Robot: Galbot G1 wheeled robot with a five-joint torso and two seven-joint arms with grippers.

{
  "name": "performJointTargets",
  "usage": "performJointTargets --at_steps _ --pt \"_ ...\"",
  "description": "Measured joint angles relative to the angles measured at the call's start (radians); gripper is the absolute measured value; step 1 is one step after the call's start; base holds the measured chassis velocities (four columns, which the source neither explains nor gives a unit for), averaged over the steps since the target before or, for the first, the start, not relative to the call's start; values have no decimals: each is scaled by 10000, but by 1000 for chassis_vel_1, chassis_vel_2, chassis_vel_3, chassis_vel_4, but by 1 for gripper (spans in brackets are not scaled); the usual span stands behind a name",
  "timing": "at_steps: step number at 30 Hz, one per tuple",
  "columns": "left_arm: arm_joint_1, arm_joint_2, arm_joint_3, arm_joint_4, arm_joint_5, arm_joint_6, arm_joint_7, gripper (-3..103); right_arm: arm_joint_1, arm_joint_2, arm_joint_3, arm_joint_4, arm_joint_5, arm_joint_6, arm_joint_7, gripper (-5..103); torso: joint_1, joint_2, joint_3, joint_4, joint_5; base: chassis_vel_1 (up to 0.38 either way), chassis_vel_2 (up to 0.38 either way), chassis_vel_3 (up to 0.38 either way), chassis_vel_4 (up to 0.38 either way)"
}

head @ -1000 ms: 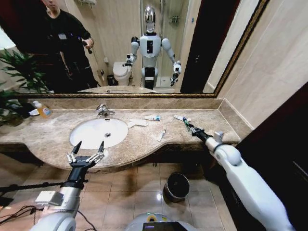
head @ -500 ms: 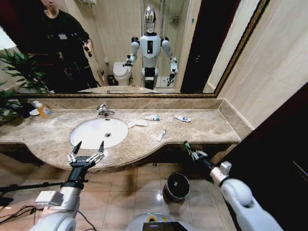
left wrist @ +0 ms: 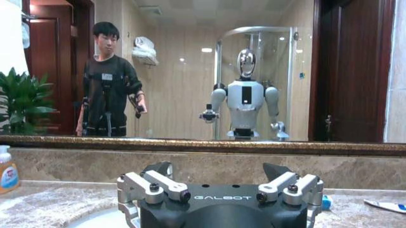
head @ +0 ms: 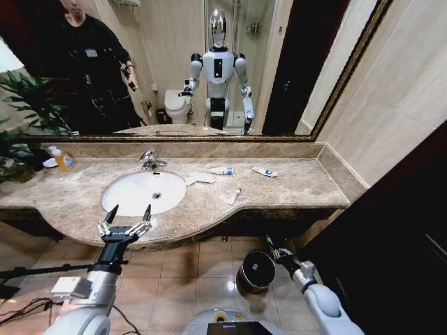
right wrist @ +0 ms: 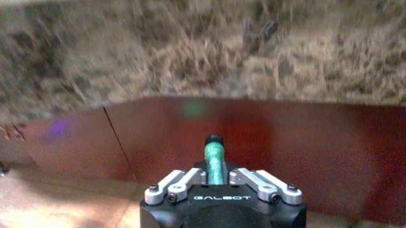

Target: Pick up the trash from the sink and place it in the trash bin.

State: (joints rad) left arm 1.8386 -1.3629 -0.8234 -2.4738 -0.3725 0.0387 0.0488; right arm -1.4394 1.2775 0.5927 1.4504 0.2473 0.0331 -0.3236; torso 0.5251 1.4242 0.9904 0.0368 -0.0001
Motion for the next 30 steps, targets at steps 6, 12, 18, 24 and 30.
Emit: performJointTargets --at_steps 6,12,18,24,30 --pt "0 0 0 0 0 0 0 100 359 244 -41 -972 -406 530 142 37 0 0 0 0 1 0 0 0 0" --pt "0 0 0 0 0 0 0 100 473 341 -90 -1342 -447 748 168 59 0 0 0 0 0 0 0 0 0" --pt "0 0 0 0 0 0 0 100 605 420 -94 -1733 -467 897 142 81 0 0 0 0 0 0 0 0 0" --pt "0 0 0 0 0 0 0 100 672 465 -72 -1938 -477 1010 141 99 0 0 0 0 1 0 0 0 0" --pt "0 0 0 0 0 0 0 100 755 467 -56 -2091 -433 914 127 100 0 0 0 0 -1 0 0 0 0"
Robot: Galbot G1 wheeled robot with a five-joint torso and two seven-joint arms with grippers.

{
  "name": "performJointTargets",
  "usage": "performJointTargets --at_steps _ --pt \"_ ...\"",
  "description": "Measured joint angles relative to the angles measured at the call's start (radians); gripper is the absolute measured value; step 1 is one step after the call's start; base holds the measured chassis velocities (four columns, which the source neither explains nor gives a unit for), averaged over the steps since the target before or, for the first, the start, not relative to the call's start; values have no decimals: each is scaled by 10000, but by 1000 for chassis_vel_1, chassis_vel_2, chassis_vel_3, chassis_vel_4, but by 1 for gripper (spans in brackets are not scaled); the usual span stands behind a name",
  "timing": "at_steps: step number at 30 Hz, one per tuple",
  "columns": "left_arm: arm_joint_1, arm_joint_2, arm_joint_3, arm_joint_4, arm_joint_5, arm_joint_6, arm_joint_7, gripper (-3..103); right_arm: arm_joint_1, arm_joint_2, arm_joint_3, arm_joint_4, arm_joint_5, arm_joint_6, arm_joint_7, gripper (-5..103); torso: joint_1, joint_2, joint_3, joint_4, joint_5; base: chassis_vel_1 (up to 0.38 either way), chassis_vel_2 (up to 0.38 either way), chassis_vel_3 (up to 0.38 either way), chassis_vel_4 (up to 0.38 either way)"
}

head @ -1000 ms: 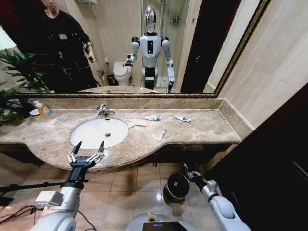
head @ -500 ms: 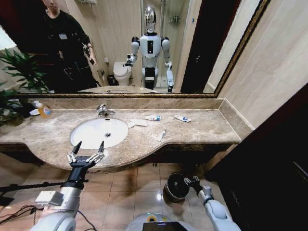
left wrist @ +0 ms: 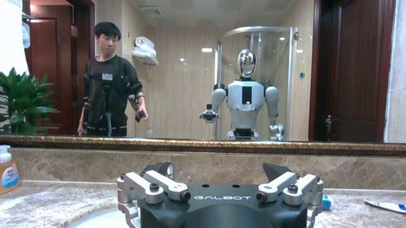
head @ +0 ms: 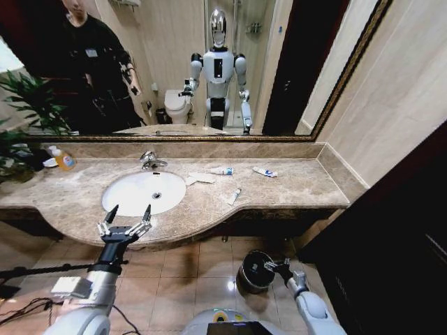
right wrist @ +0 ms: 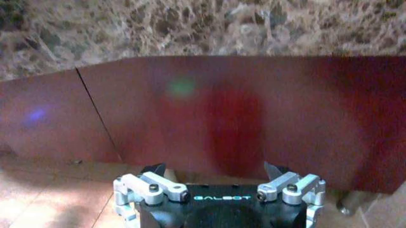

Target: Pick up the trash from the sink and place it in the trash bin.

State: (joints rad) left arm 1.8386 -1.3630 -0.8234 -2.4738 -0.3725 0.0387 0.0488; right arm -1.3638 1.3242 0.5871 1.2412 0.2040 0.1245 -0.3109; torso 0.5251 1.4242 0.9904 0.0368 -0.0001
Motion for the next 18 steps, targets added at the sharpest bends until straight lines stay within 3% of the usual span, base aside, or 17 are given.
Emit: performJointTargets --at_steps 13,18 --pt "0 0 0 0 0 0 0 100 131 230 73 -575 -158 -236 -37 100 0 -1 0 0 1 0 0 0 0" --pt "0 0 0 0 0 0 0 100 -211 172 129 256 142 -242 20 100 0 -2 0 0 3 0 0 0 0"
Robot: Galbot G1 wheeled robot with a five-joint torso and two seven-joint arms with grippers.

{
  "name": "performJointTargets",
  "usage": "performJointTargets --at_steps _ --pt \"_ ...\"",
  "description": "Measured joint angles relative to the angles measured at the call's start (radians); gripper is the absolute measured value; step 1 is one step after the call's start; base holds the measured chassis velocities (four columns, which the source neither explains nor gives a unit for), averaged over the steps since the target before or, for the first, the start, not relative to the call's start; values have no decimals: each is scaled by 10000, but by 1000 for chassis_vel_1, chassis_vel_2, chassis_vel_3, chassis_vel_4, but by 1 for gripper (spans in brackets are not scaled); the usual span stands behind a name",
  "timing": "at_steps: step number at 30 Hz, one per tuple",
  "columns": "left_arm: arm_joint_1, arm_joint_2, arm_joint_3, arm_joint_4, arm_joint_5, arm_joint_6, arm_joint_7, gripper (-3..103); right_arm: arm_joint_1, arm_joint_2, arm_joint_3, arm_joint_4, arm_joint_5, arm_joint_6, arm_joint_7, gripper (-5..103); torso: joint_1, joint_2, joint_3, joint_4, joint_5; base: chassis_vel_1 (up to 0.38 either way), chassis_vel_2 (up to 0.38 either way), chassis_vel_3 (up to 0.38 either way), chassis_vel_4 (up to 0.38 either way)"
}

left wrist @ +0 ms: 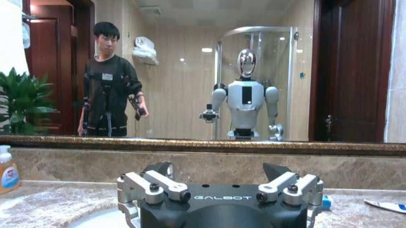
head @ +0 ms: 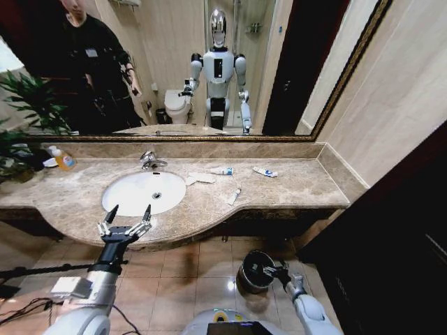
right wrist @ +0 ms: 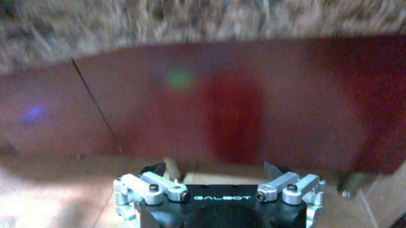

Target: Pick up the trash from the sink and place it in the trash bin.

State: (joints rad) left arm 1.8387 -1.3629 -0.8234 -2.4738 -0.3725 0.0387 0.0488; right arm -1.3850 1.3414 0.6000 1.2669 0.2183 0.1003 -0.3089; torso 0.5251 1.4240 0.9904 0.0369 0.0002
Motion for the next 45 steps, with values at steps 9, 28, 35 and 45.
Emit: performJointTargets --at_steps 9,28,35,45 --pt "0 0 0 0 0 0 0 100 -1450 -691 79 3808 1215 -416 539 100 0 0 0 -1 -2 0 0 0 0" --pt "0 0 0 0 0 0 0 100 -274 -1512 -1376 8453 2032 -3378 4034 100 0 0 0 0 -1 0 0 0 0" --pt "0 0 0 0 0 0 0 100 1933 -1929 -3264 7093 2308 -3921 4593 100 0 1 1 0 -2 0 0 0 0" --pt "0 0 1 0 0 0 0 100 3503 -1909 -4287 5716 2755 -4002 4734 100 1 1 1 -1 -3 0 0 0 0"
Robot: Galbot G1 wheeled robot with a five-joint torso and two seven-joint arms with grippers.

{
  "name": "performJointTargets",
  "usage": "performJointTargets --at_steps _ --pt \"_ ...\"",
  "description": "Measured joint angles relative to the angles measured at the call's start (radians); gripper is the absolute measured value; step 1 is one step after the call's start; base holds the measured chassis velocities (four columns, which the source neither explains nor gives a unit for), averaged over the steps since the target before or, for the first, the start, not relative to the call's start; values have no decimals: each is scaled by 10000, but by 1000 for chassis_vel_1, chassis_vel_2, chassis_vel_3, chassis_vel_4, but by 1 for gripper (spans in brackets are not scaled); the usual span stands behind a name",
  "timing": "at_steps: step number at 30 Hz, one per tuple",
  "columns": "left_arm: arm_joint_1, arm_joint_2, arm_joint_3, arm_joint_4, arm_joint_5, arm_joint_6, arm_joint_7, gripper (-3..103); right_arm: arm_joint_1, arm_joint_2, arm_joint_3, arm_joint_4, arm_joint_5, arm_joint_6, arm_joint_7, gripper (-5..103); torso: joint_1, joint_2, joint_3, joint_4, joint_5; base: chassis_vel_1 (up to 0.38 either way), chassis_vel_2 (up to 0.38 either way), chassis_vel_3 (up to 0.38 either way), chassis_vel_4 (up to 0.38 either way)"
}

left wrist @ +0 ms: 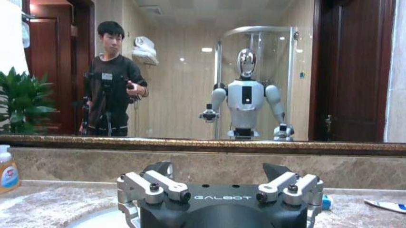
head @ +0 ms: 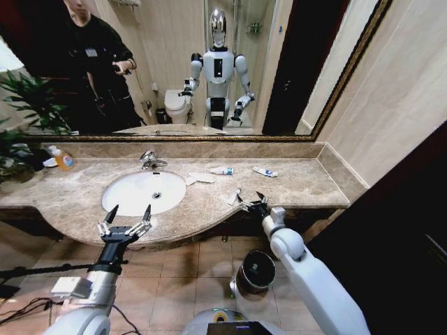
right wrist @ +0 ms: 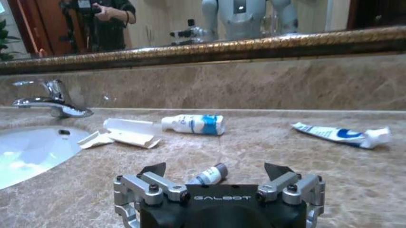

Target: Pick up the trash from the sink and place it in the trash bin.

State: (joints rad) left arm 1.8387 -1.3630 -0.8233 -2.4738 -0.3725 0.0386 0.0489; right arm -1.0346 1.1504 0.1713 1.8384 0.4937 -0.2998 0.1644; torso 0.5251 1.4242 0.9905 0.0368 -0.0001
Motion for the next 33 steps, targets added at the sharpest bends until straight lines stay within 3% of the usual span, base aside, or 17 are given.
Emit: performJointTargets --at_steps 13,19,21,22,23,24,26,33 --pt "0 0 -1 0 0 0 0 100 859 354 -891 -1195 -145 134 81 98 0 0 -1 1 0 0 0 0 0" --pt "0 0 0 0 0 0 0 100 926 367 -948 -1387 -184 165 87 73 0 0 -1 0 1 0 0 0 0" --pt "0 0 -1 0 0 0 0 100 929 367 -954 -1407 -194 165 84 73 -1 0 -1 0 1 0 0 0 0" --pt "0 0 -1 0 0 0 0 100 930 367 -963 -1435 -228 168 74 62 -1 0 -1 0 1 0 0 0 0" --pt "0 1 0 -1 0 0 0 100 931 366 -970 -1444 -246 172 69 62 -1 0 -1 0 1 0 0 0 0" --pt "0 0 0 0 0 0 -1 100 932 358 -993 -1453 -293 186 58 51 -1 0 -1 0 1 0 0 0 0" --pt "0 0 -1 0 0 0 0 100 932 356 -1004 -1454 -309 192 56 51 -1 0 -1 0 1 0 0 0 0" --pt "0 0 0 0 0 0 0 100 890 332 -1079 -1479 -492 343 50 25 -2 0 -1 0 1 0 0 0 0"
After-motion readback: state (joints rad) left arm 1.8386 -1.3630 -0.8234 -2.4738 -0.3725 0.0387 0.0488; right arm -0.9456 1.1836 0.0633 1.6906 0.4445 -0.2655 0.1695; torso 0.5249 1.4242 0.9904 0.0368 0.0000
